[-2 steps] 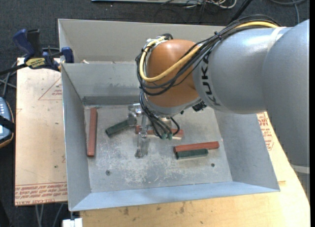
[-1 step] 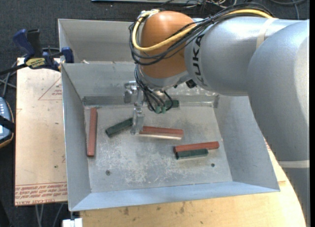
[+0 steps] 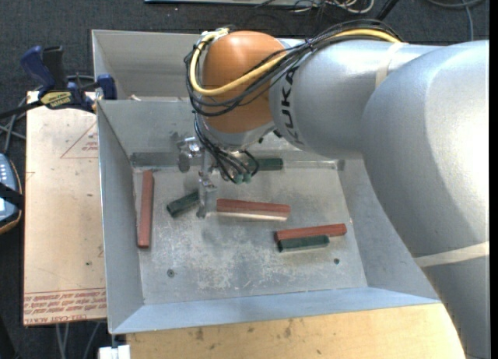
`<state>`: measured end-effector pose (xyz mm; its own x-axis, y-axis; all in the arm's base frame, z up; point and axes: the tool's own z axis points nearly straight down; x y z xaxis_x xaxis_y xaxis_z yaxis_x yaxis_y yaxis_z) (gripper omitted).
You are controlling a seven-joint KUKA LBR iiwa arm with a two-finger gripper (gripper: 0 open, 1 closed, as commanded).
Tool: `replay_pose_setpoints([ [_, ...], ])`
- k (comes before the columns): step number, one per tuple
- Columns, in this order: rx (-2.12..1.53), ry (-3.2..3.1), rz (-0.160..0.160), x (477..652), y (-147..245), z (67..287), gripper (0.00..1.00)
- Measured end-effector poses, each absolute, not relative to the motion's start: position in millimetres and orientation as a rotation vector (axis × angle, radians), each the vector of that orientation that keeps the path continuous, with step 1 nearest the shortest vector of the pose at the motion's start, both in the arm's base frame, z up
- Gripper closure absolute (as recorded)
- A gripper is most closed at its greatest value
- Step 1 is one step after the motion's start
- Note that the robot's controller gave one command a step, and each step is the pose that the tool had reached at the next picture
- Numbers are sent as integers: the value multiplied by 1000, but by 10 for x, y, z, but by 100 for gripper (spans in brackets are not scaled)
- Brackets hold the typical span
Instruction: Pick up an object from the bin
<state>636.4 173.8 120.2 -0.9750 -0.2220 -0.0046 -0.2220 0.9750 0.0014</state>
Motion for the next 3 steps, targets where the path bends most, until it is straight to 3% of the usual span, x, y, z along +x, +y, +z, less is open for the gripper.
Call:
replay_pose_setpoints([
  [1, -340, 3120, 3, 6286, 1703, 710, 0],
  [2, -355, 3113, 6, 6309, 1701, 669, 100],
  [3, -357, 3113, 6, 6308, 1700, 672, 100],
])
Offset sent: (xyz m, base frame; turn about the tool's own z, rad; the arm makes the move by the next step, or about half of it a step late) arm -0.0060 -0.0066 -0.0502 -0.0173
